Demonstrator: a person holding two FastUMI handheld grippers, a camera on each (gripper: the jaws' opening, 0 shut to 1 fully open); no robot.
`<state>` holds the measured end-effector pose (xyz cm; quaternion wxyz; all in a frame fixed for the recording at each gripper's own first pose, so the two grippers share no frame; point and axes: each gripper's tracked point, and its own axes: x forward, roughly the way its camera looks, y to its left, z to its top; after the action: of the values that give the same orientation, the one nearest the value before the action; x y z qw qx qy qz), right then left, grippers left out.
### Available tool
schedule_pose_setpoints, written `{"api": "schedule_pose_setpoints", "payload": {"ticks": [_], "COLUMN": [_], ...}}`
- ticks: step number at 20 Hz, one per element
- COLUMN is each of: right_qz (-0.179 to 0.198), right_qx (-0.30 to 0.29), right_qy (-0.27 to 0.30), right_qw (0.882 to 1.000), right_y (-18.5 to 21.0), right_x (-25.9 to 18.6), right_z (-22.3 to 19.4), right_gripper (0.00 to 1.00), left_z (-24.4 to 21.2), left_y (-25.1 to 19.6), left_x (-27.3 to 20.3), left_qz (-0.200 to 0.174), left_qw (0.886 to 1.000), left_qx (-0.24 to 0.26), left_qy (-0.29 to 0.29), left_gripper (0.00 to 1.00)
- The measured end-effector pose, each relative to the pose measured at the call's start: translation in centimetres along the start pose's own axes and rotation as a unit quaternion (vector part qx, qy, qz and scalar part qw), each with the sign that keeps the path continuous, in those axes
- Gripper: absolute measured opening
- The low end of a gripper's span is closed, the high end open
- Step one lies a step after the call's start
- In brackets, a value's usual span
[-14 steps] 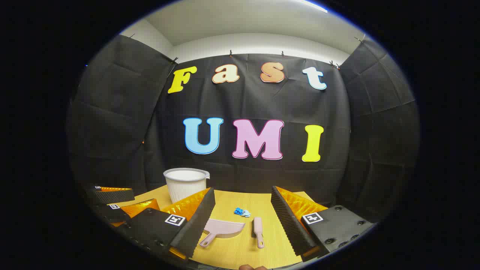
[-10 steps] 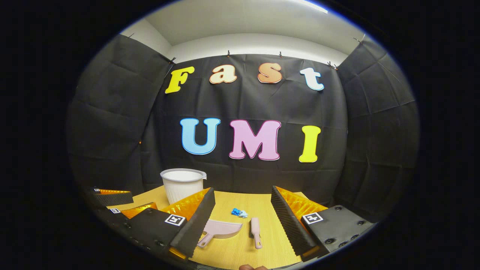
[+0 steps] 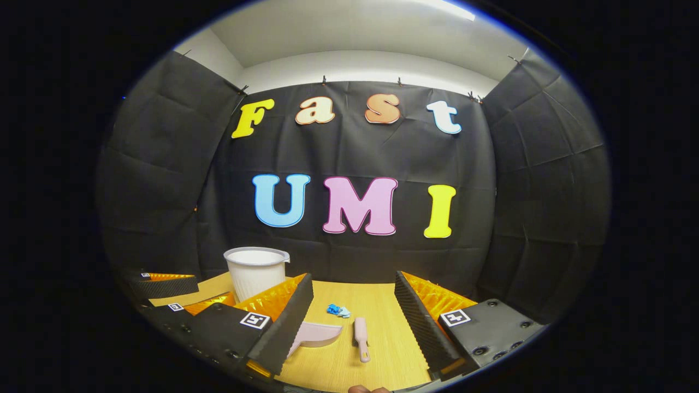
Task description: Pick up the small broom and dustpan from the desktop, sweep the trash into the dustpan with the broom, and then empty the trash into the garbage bin.
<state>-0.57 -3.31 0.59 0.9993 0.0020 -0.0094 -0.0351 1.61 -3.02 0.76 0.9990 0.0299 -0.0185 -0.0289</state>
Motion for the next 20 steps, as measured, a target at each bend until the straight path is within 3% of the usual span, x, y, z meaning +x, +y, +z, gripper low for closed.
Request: {"api": "schedule_pose_setpoints", "payload": {"ticks": [1,2,9,14,16,20], "right_qz": [-0.003,-0.006,-0.021,-0.032,-0.037,-0.040], "right_qx": [0.001,0.003,0.012,0.008,0.018,0.013], "right_qy": [-0.003,-0.005,-0.006,0.010,0.013,0.032], "right_qw": [1.000,1.000,1.000,0.999,0.999,0.999], "right_y": [-0.3,-0.5,-1.7,-2.6,-2.9,-3.9], "right_x": [0.0,0.0,-0.2,-1.2,-1.8,-2.5], "right_z": [0.2,0.3,0.1,-1.4,-1.7,-2.8], "right_gripper": [0.90,0.97,0.97,0.97,0.97,0.97], "left_z": [0.3,0.6,2.6,-1.0,-0.7,-0.6], "left_y": [-0.2,-0.2,-0.8,-0.4,0.5,0.1], "left_x": [0.1,0.2,0.4,1.0,1.0,1.1], "left_qz": [-0.003,-0.005,-0.012,-0.017,-0.001,-0.005], "left_qw": [1.000,1.000,0.999,0.999,0.999,0.999], "left_qx": [0.000,0.002,0.015,-0.026,-0.022,-0.024], "left_qy": [-0.002,-0.006,-0.033,0.028,0.025,0.020], "left_gripper": [0.79,0.79,0.79,0.79,0.79,0.79]}}
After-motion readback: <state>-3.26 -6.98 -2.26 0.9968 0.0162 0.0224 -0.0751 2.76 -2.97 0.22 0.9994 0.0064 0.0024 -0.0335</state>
